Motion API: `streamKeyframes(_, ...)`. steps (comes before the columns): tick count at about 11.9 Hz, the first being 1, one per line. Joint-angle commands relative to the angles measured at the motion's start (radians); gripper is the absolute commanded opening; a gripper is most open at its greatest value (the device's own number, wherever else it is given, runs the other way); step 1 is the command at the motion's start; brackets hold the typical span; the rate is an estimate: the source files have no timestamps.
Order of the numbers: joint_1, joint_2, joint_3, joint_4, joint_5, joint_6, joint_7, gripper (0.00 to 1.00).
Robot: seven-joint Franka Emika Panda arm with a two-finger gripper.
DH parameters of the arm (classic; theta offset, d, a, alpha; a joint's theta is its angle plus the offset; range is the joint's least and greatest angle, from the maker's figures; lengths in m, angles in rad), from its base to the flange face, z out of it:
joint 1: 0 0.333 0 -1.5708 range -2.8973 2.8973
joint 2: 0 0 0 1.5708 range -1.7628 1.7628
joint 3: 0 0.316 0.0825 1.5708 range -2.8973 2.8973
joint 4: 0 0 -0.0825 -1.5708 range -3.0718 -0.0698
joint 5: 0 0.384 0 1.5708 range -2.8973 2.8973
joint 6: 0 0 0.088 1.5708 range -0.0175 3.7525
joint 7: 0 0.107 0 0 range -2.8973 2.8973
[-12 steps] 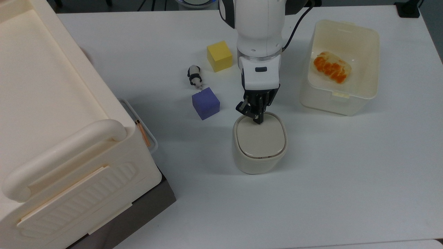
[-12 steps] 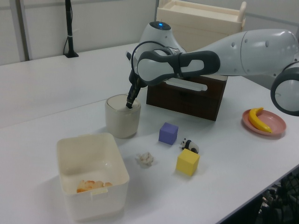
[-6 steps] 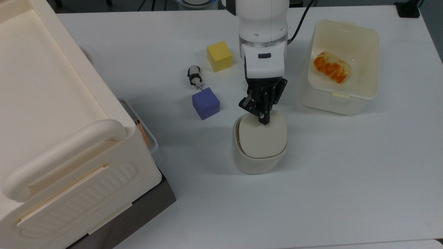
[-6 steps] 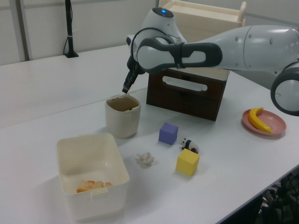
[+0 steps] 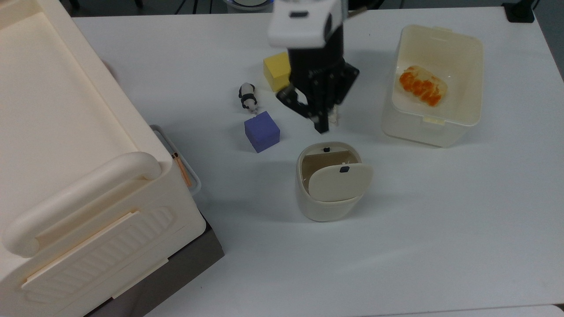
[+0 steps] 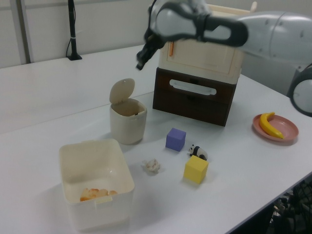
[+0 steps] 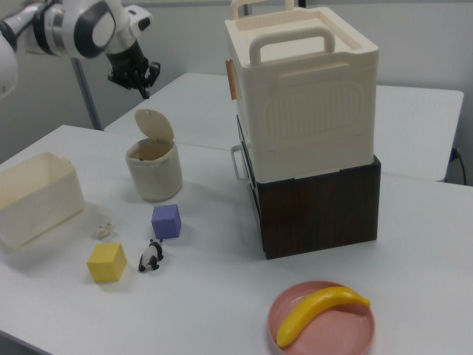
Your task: Open the trash can
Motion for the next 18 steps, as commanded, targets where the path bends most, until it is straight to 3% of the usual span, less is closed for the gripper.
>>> streamKeyframes(1, -0.056, -0.136, -0.014, -0.023, 0.012, -0.248, 0.08, 0.0)
streamKeyframes(5, -0.091, -0.209, -0.075, -0.048, -0.031, -0.537, 0.092, 0.0)
streamKeyframes(6, -0.089, -0.247, -0.08, -0.111, -0.061, -0.572, 0.095, 0.0)
streamKeyframes(8, -0.077, -0.304, -0.078, -0.225, -0.112, -0.566, 0.1, 0.0)
streamKeyframes(14, 0.041, -0.335, -0.069, -0.242, -0.109, -0.522, 0.166, 0.0)
streamKeyframes(15, 0.041, -0.335, -0.069, -0.24, -0.103, -0.516, 0.166, 0.04)
streamKeyframes(17, 0.038, -0.332, -0.077, -0.219, -0.098, -0.517, 0.166, 0.31)
streamKeyframes(18, 0.036, -0.328, -0.078, -0.198, -0.1, -0.525, 0.167, 0.32)
